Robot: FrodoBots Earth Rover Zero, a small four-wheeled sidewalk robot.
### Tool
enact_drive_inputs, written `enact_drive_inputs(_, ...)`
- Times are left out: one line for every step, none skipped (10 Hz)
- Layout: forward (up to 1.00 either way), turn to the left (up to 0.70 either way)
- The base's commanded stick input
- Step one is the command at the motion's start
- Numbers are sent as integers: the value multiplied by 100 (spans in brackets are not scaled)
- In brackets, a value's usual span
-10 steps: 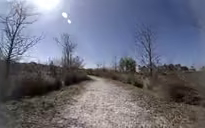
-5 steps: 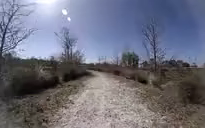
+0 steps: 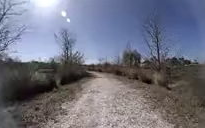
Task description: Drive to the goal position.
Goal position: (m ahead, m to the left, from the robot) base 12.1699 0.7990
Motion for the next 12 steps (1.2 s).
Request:
enact_drive_inputs(70,0)
enact_drive_inputs(70,0)
enact_drive_inputs(70,0)
enact_drive_inputs(70,0)
enact_drive_inputs(70,0)
enact_drive_inputs(70,0)
enact_drive_inputs(70,0)
enact_drive_inputs(70,0)
enact_drive_inputs(70,0)
enact_drive_inputs(70,0)
enact_drive_inputs(70,0)
enact_drive_inputs(70,0)
